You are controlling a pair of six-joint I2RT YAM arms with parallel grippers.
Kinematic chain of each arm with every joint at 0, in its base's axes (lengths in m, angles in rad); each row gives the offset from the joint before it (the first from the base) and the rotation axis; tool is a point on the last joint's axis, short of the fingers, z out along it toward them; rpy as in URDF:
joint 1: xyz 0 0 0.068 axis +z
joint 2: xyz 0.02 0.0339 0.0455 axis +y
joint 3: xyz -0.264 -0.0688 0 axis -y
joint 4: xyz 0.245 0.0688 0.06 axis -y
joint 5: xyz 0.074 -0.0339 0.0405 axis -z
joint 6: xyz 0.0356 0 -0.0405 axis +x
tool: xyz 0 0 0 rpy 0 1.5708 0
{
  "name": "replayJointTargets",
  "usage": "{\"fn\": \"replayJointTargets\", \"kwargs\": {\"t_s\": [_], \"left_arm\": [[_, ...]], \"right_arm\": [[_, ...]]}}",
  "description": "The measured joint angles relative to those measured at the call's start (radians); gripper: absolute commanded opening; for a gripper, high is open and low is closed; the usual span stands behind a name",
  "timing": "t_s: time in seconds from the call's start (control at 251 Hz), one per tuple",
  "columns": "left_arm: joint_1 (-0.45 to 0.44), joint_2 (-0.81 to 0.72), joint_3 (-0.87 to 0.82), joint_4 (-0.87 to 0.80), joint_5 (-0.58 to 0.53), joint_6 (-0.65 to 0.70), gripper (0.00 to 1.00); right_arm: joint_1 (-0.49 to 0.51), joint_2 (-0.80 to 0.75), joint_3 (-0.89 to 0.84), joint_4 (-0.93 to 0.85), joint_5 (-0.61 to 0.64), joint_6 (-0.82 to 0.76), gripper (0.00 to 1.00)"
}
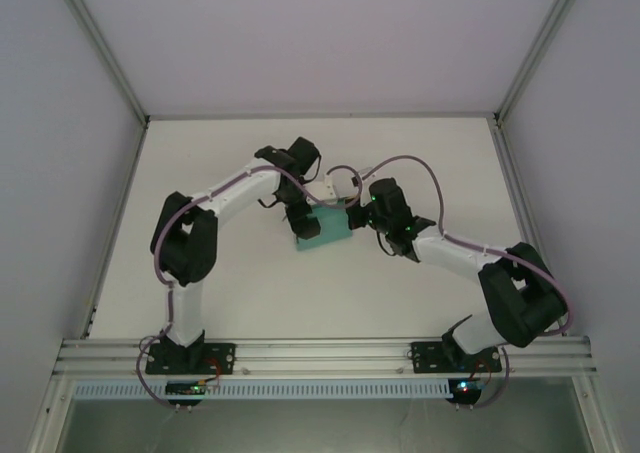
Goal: Assemble paper box
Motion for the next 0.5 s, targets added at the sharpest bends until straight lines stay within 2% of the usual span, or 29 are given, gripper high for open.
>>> {"fn": "replayJointTargets", "kwargs": {"t_s": [0.172, 0.375, 0.499], "left_arm": [[0.000, -0.168, -0.134, 0.103, -0.047, -0.095, 1.00], [0.006, -0.372, -0.278, 0.213, -0.183, -0.348, 1.00], [0.035, -0.419, -0.352, 0.242, -0.186, -0.496, 0.89]], "right_arm": [[0.036, 0.000, 0.032, -0.077, 0.086, 0.018, 0.00], [0.069, -0.007, 0.033, -0.126, 0.180, 0.048, 0.00], [0.090, -0.011, 0.023, -0.139, 0.238, 0.062, 0.00]]}}
